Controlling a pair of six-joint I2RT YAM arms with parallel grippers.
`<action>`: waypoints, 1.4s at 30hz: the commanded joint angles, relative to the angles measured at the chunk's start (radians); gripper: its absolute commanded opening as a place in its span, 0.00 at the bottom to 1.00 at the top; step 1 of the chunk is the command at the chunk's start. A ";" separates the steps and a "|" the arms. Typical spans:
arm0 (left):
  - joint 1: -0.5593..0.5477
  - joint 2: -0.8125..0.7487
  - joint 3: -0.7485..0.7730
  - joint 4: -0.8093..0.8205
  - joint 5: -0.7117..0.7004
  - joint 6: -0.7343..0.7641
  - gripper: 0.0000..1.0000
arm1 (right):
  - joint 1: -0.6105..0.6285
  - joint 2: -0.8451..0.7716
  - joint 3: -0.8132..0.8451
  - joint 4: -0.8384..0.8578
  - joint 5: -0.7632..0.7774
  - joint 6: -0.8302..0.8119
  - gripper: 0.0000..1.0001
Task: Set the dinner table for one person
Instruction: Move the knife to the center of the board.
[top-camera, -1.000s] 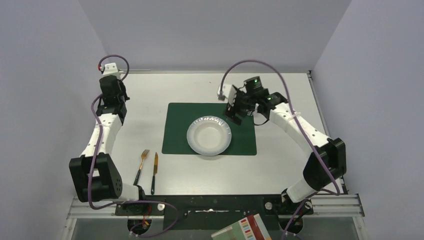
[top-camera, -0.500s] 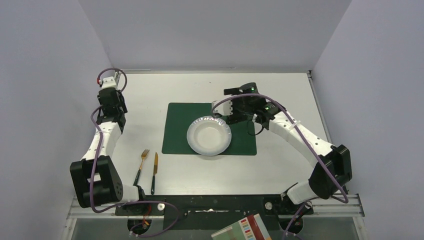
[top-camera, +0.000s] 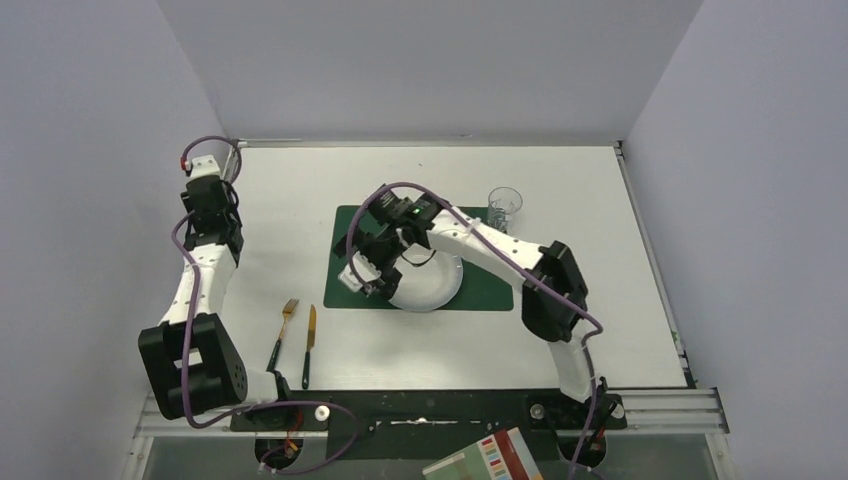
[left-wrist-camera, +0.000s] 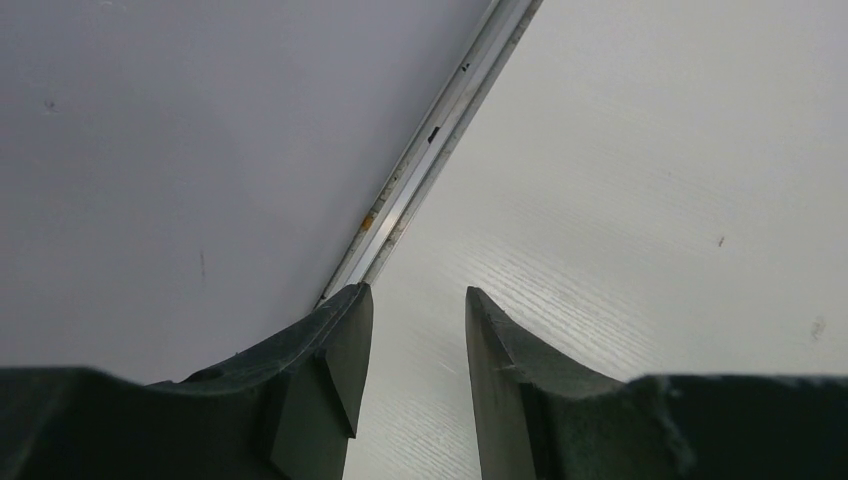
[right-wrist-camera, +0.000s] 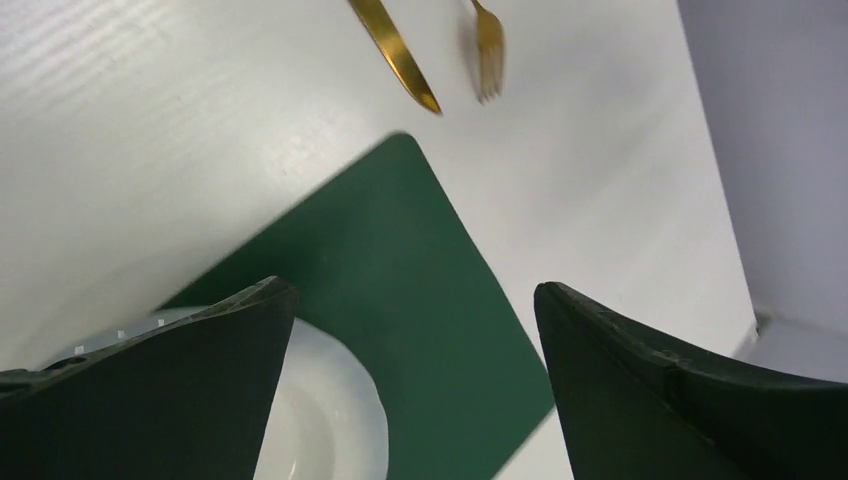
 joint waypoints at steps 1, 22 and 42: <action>0.037 -0.065 0.054 0.008 0.016 0.008 0.38 | 0.079 0.130 0.148 -0.196 -0.153 -0.250 0.92; 0.146 -0.078 0.077 -0.059 0.163 -0.010 0.39 | 0.266 0.417 0.294 0.042 -0.342 -0.133 0.69; 0.250 -0.090 0.089 -0.077 0.204 -0.010 0.39 | 0.270 0.423 0.199 0.136 -0.401 0.118 0.52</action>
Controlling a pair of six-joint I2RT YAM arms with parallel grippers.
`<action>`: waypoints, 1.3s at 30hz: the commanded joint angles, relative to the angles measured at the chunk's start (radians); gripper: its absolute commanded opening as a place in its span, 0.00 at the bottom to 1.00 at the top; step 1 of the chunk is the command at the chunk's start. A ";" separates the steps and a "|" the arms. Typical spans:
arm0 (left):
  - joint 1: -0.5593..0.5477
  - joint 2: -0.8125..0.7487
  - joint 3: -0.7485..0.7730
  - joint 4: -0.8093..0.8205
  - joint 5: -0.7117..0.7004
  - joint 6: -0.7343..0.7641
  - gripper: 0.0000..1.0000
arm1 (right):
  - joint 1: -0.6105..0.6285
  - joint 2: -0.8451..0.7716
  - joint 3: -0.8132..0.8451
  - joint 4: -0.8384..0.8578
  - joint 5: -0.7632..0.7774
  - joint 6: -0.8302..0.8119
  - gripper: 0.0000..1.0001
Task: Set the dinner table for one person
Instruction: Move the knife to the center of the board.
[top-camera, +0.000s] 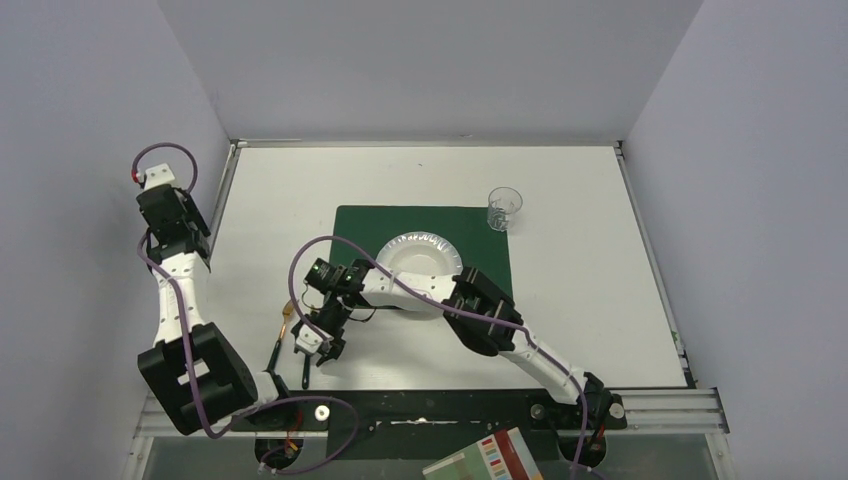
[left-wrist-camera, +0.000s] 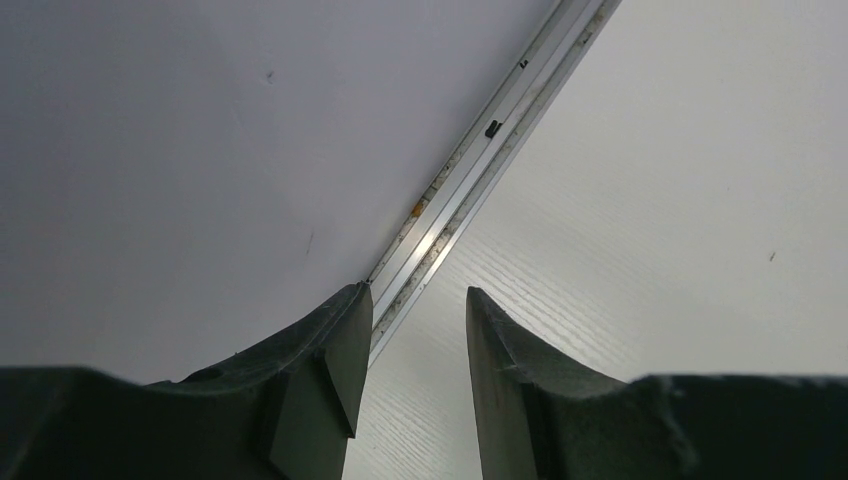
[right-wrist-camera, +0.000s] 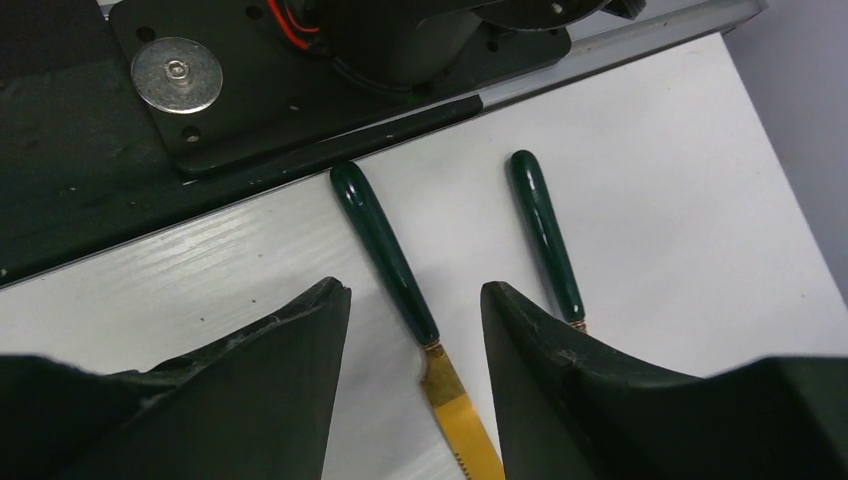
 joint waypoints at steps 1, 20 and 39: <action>0.028 -0.027 0.057 0.022 0.027 -0.007 0.39 | 0.003 -0.010 -0.014 0.009 -0.053 0.025 0.51; 0.059 -0.015 0.063 0.020 0.032 -0.007 0.39 | 0.006 0.078 0.035 0.205 -0.099 0.312 0.51; 0.080 0.002 0.059 0.024 0.049 -0.006 0.39 | -0.045 0.009 0.038 -0.072 -0.007 0.293 0.19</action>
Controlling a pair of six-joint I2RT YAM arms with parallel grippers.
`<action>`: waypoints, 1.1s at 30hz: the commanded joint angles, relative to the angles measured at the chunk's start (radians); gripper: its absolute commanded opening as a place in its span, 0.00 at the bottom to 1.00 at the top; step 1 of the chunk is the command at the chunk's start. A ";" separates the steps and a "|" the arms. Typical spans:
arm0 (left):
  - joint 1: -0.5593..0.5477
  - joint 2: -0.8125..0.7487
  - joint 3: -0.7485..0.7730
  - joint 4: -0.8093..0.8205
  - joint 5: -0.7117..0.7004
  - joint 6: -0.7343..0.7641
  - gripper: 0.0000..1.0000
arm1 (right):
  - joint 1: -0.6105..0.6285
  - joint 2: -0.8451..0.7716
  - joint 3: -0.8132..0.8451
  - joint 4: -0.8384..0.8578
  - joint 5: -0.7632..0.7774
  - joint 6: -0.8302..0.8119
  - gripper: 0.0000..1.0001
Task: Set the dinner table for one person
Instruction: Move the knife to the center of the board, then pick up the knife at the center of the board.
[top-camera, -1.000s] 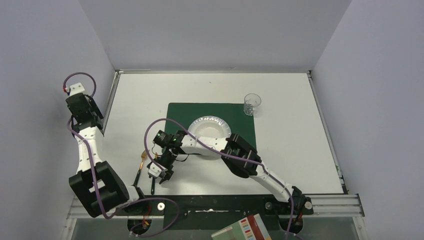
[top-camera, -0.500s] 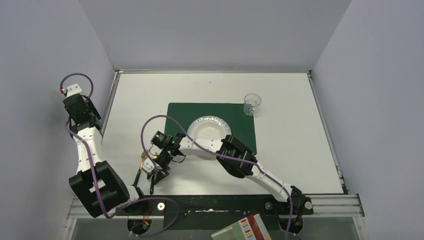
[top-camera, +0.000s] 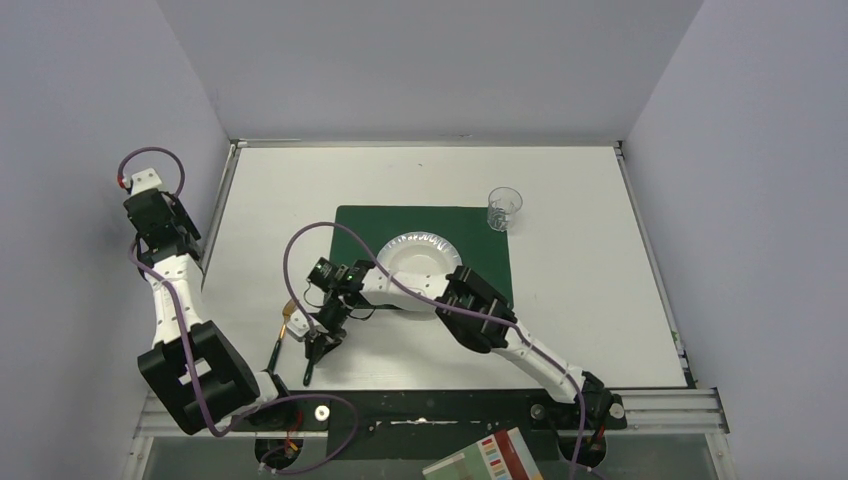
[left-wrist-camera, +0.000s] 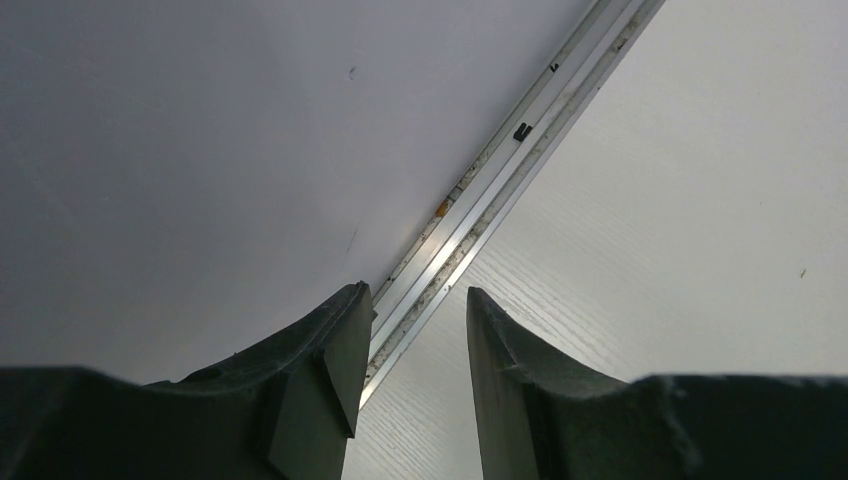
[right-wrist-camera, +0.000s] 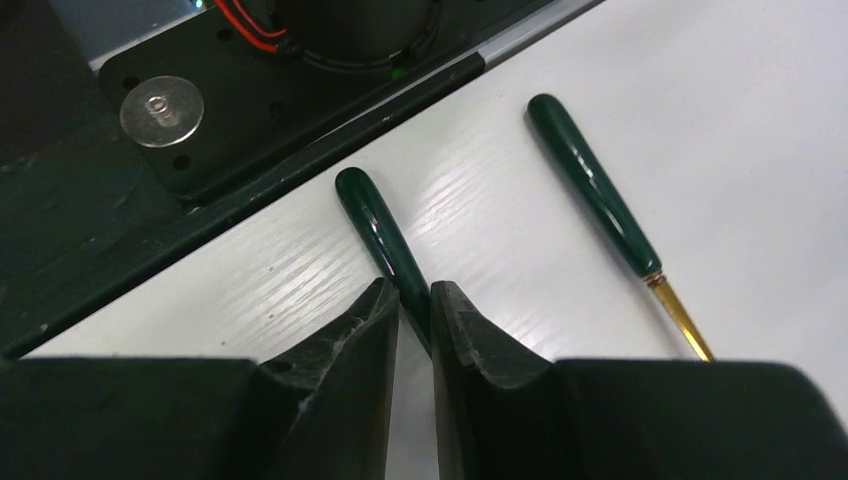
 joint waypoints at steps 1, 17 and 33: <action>0.010 0.002 0.058 0.023 0.018 -0.006 0.39 | -0.021 -0.065 0.050 -0.233 0.060 -0.075 0.19; 0.032 0.009 0.061 0.013 0.008 -0.001 0.40 | -0.020 -0.038 0.115 -0.385 0.136 -0.172 0.49; 0.034 0.008 0.052 0.003 0.051 -0.019 0.39 | -0.017 -0.077 0.110 -0.354 0.277 -0.094 0.00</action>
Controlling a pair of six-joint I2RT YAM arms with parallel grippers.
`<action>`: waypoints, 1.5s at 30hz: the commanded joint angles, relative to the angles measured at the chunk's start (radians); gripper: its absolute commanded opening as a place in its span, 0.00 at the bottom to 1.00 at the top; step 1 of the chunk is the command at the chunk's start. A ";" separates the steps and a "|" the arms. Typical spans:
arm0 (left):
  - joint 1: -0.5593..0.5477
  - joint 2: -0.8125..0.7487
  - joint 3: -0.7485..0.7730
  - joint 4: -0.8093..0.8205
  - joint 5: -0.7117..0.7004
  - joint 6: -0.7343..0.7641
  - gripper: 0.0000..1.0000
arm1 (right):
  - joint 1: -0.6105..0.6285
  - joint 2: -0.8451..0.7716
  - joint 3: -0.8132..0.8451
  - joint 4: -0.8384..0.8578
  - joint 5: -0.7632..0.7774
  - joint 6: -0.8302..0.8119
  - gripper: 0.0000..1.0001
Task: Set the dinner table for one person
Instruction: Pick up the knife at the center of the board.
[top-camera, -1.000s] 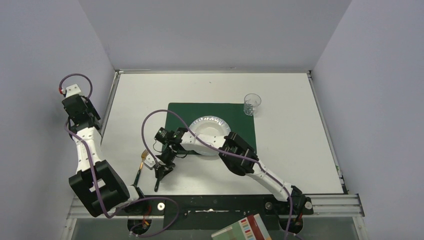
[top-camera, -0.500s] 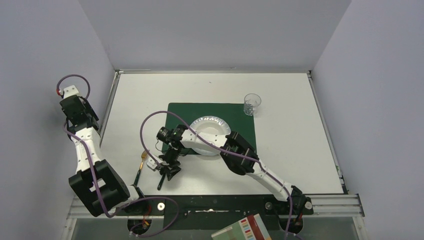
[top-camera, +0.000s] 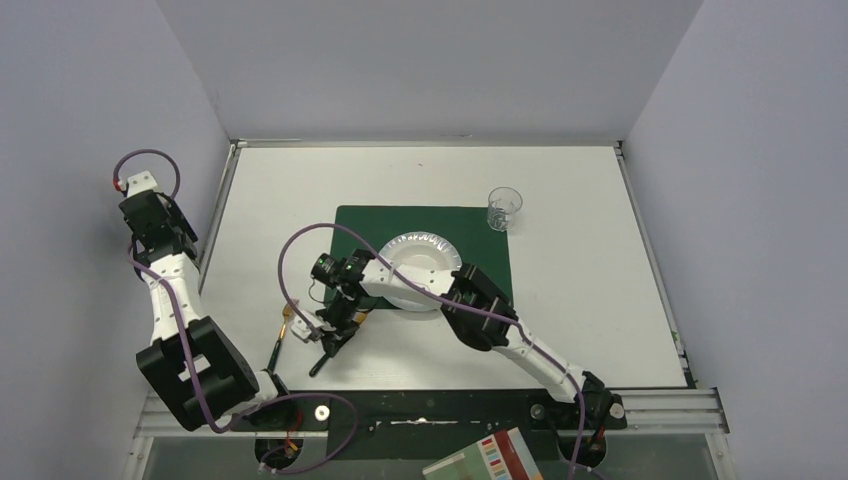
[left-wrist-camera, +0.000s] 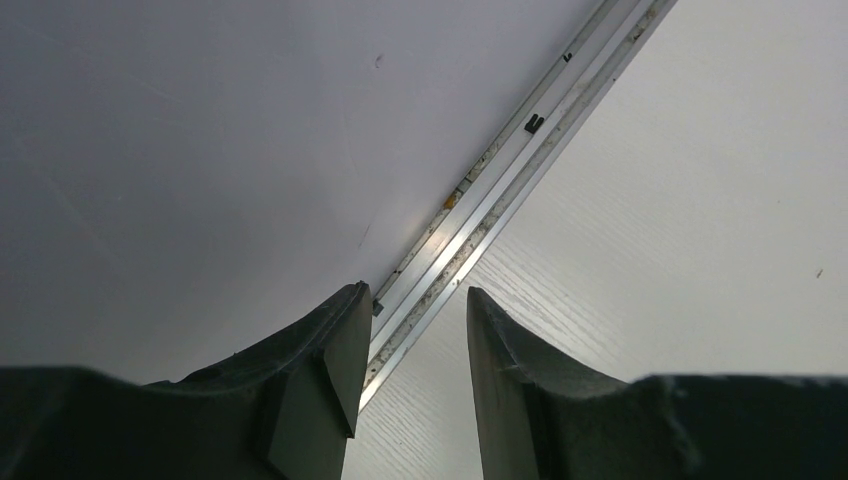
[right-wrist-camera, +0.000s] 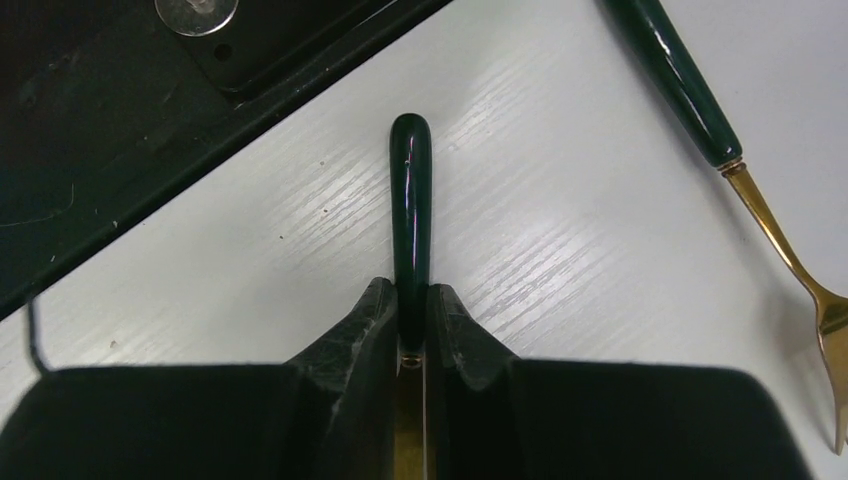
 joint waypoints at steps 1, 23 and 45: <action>0.008 -0.013 0.041 0.018 0.047 -0.023 0.39 | 0.004 -0.110 -0.005 0.038 0.135 0.084 0.00; 0.007 0.072 0.045 0.033 -0.052 0.000 0.39 | -0.206 -0.548 -0.031 0.486 0.621 0.485 0.00; 0.003 0.141 0.088 -0.016 -0.055 -0.010 0.38 | -0.806 -0.949 -0.508 0.514 0.268 0.969 0.00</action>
